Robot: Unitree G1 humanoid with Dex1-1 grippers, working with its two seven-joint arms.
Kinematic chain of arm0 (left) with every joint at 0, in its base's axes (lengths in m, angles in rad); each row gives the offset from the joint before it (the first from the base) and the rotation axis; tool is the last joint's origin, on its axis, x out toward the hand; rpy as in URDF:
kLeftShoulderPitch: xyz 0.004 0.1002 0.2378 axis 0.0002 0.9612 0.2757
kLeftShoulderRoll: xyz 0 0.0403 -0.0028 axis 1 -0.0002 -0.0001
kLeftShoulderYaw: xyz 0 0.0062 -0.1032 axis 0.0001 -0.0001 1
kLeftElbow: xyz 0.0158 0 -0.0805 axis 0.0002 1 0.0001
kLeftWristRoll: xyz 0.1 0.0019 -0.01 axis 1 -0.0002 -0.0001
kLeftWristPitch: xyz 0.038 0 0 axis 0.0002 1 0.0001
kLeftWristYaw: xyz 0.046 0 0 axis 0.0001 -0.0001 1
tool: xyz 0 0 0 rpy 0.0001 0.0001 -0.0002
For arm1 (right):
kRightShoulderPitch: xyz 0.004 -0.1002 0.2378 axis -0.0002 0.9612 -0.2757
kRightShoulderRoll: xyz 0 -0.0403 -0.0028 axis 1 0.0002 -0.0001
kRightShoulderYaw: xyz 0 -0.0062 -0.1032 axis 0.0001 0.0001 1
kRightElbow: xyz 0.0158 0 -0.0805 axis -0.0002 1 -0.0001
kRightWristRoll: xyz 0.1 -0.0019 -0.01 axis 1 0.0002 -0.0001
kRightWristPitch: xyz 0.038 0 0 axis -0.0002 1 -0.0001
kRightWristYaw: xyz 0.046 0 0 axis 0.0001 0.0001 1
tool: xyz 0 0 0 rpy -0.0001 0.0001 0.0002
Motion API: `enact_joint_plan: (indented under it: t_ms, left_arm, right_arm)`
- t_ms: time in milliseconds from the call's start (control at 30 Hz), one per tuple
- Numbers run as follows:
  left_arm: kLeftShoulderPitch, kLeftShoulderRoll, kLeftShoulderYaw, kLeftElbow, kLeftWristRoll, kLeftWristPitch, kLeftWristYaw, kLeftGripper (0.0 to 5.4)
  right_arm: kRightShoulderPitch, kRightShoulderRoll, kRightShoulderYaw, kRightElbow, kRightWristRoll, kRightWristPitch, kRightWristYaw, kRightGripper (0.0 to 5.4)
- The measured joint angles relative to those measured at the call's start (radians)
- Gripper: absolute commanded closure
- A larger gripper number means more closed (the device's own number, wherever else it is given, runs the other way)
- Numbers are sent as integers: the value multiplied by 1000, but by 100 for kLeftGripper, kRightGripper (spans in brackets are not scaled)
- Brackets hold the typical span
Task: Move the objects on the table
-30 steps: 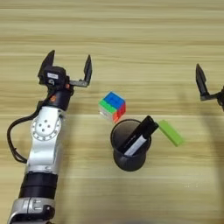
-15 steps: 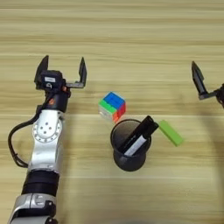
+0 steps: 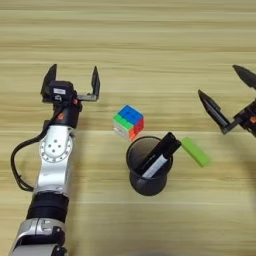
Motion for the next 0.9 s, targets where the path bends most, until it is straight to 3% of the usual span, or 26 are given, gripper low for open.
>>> enact_joint_plan:
  t_ms: [333,533,900]
  left_arm:
    - [0,0,-1,0,0,0,2,4]
    - [-1,1,1,0,-1,0,2,4]
    - [-2,1,1,0,-1,0,0,0]
  right_arm:
    - [122,-69,57,-4,-45,61,80,0]
    - [170,-91,123,23,-122,116,87,0]
    - [170,-78,175,66,-187,172,42,17]
